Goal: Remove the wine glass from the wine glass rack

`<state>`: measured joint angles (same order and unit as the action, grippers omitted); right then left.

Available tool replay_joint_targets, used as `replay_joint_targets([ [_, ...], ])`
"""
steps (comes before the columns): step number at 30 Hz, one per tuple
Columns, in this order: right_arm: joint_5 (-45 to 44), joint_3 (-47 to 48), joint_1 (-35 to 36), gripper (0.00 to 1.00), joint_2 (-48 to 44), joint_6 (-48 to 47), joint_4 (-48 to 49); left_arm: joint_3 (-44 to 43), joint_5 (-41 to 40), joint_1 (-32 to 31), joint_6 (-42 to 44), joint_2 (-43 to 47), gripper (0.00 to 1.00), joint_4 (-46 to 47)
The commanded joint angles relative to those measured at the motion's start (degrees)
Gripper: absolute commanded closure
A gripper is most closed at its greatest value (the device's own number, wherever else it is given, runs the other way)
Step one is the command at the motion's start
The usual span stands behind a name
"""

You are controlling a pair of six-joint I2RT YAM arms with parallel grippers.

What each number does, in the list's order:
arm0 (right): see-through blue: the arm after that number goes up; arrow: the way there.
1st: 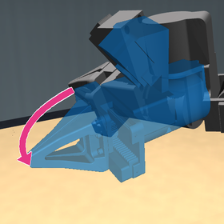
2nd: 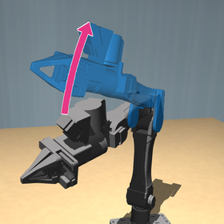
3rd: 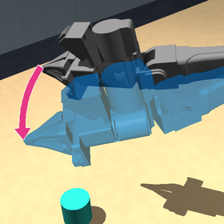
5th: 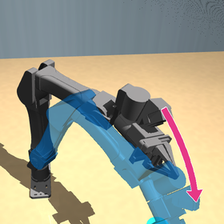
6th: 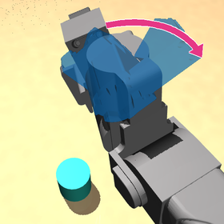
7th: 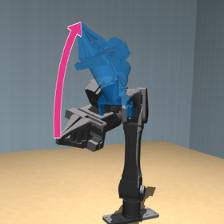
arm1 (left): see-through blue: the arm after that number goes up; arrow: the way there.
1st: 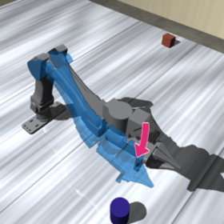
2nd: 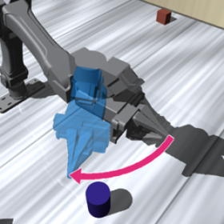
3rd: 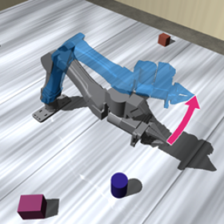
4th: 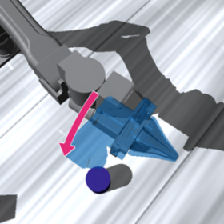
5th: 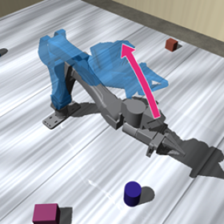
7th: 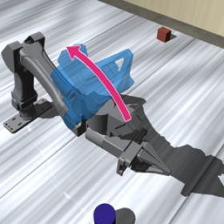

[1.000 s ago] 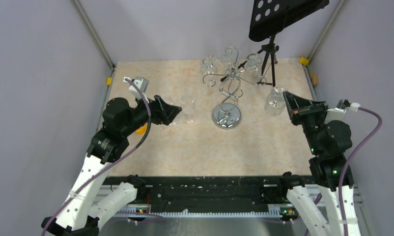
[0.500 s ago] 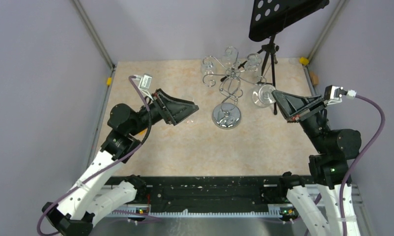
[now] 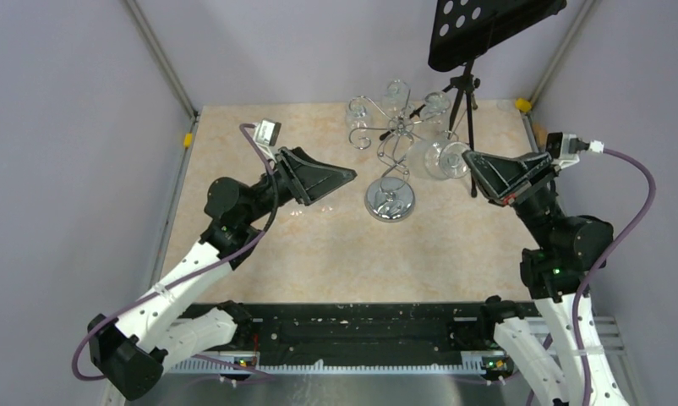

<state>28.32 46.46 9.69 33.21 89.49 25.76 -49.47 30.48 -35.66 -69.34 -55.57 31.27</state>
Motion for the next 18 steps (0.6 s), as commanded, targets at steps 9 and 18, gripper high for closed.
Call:
replay_joint_targets([
  [9, -12.26, 3.45, 31.38, 1.0, 10.3, -15.55, 11.43, -3.6, 1.79, -0.38, 3.35, 2.19, 0.18, 3.3],
  [18, -17.26, 7.42, 40.62, 1.0, 17.24, -23.27, 15.94, -4.34, -7.11, -0.33, 14.94, 12.77, 0.19, -15.56],
])
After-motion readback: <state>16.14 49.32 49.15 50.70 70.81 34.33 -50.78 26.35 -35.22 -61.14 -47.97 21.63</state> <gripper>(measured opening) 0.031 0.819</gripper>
